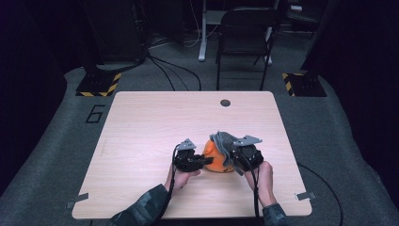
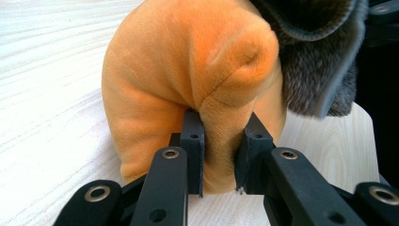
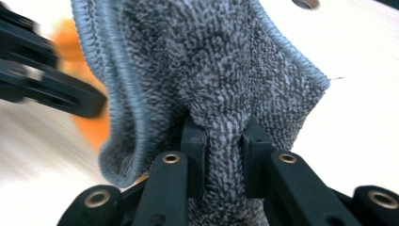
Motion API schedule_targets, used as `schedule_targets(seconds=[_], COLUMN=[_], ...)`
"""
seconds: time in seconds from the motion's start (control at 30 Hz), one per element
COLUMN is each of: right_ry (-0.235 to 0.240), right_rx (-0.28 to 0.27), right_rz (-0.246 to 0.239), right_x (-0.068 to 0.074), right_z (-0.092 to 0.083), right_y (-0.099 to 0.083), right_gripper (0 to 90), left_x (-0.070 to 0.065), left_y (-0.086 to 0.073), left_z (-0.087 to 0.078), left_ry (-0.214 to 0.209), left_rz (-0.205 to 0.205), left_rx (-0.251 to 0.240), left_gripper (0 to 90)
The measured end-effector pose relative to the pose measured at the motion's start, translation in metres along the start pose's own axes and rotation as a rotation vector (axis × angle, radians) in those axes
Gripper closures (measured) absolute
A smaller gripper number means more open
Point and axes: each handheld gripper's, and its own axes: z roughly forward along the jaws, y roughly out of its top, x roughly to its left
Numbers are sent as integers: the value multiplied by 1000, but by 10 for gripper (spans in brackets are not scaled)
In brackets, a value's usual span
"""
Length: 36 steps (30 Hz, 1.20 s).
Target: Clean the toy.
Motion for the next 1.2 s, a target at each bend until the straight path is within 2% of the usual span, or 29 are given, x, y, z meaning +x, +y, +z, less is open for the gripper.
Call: schedule_targets(seconds=[0.1, 0.23, 0.5, 0.57, 0.6, 0.63, 0.7, 0.73, 0.87, 0.9, 0.93, 0.97, 1.0, 1.1, 1.2], right_ry=[1, -18, -36, -33, -40, -41, -42, -46, -77, -87, -92, -92, -101, -93, -103], right_rx=[13, 30, 58, 55, 65, 64, 80, 81, 130, 151, 188, 188, 226, 232, 227], right_rz=[31, 32, 72, 61, 79, 68, 85, 79, 98, 105, 131, 131, 152, 170, 159], right_x=[-8, -13, -18, -21, -21, -23, -24, -28, -38, -44, -51, -51, -58, -62, -61], right_z=[3, 5, 10, 11, 12, 13, 14, 16, 23, 28, 36, 36, 45, 48, 44], right_y=[-4, -7, -12, -13, -14, -14, -16, -18, -26, -31, -39, -39, -47, -49, -46], right_gripper=[759, 760, 760, 760, 760, 760, 760, 760, 761, 761, 763, 763, 766, 766, 772], left_x=[0, 0, 0, 0, 0, 0, 0, 0, 1, 1, 2, 2, 2, 3, 3], left_y=[0, 0, 0, 0, 0, 0, 0, 0, 0, 0, 0, 0, 0, 0, 0], left_z=[0, 0, 0, 0, 0, 0, 0, 0, 0, 0, 0, 0, 0, 0, -1], left_ry=[-6, -8, -10, -9, -9, -10, -9, -10, -11, -10, -10, -11, -13, -14, -10], left_rz=[1, 1, 10, 9, 9, 9, 8, 8, -3, -7, -8, -9, -9, -13, -11], left_rx=[1, -1, 1, 1, 1, 1, 1, 0, -5, -5, -6, -7, -7, -10, -8], left_gripper=[756, 756, 756, 756, 756, 756, 756, 756, 756, 756, 756, 756, 756, 756, 755])
